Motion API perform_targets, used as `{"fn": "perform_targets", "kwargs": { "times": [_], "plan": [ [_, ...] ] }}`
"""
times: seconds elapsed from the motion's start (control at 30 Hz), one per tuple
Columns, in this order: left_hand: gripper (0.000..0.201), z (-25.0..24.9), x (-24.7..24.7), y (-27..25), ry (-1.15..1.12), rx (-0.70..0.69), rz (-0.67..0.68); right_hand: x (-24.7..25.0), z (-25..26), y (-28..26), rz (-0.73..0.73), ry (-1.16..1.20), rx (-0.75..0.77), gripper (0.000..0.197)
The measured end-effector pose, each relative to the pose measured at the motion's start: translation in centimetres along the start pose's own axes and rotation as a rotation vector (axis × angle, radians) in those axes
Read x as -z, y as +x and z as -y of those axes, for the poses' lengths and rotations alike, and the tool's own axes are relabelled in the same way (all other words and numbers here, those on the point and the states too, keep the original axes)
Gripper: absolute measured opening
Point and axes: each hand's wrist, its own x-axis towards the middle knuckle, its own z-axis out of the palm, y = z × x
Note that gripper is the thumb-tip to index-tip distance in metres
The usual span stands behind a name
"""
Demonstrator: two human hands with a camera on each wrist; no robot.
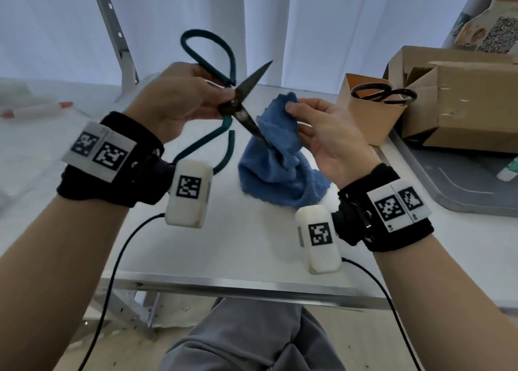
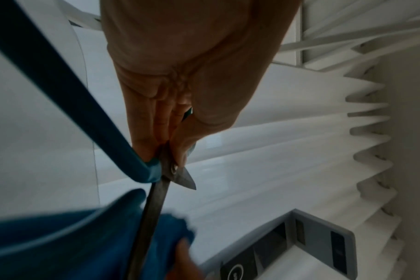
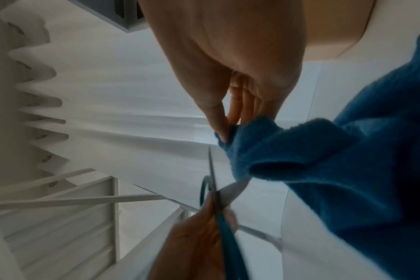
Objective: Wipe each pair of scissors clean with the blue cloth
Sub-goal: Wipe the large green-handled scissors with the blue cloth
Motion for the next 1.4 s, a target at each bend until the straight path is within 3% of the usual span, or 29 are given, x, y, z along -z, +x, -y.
{"fn": "perform_targets", "kwargs": {
  "times": [0.1, 0.17, 0.27, 0.43, 0.53, 0.83, 0.97, 1.07, 1.17, 1.23, 1.33, 1.4],
  "plan": [
    [0.012, 0.6, -0.9, 0.4, 0.0, 0.016, -0.014, -1.2, 0.1, -0.8, 0.189, -0.016, -0.008, 0.01],
    [0.017, 1.0, -1.1, 0.6, -0.012, 0.029, -0.018, -1.4, -0.1, -0.9, 0.221, -0.085, -0.003, 0.02],
    [0.021, 1.3, -1.4, 0.5, -0.031, 0.044, 0.016, -1.1, -0.3, -0.5, 0.185, -0.094, -0.014, 0.01],
    [0.033, 1.2, -2.3, 0.1, -0.035, 0.027, 0.026, -1.3, -0.7, -0.2, 0.206, -0.179, -0.118, 0.016],
    [0.036, 1.0, -2.7, 0.1, -0.006, 0.0, 0.013, -1.4, -1.0, -0.1, 0.211, -0.271, -0.098, 0.028],
    [0.034, 1.6, -3.3, -0.1, 0.051, 0.001, -0.014, -1.2, -1.2, 0.2, 0.263, -0.427, -0.069, 0.007],
    [0.036, 1.3, -3.1, 0.1, 0.028, 0.004, -0.011, -1.4, -1.7, 0.2, 0.211, -0.42, -0.039, 0.016],
    [0.036, 1.3, -2.9, 0.3, 0.023, 0.017, -0.014, -1.3, -1.5, 0.3, 0.233, -0.362, -0.051, 0.006],
    [0.035, 1.5, -3.0, 0.2, 0.032, 0.022, -0.014, -1.1, -1.3, 0.3, 0.268, -0.354, -0.088, 0.013],
    [0.035, 1.6, -3.1, 0.2, 0.029, 0.017, -0.013, -1.2, -1.5, 0.1, 0.247, -0.39, -0.073, 0.006],
    [0.034, 1.4, -3.0, 0.3, 0.001, 0.02, 0.005, -1.3, -1.7, 0.0, 0.202, -0.417, -0.031, 0.012],
    [0.036, 1.4, -3.1, 0.3, 0.006, 0.024, 0.006, -1.1, -1.5, 0.1, 0.227, -0.383, -0.048, 0.004]
  ]
}}
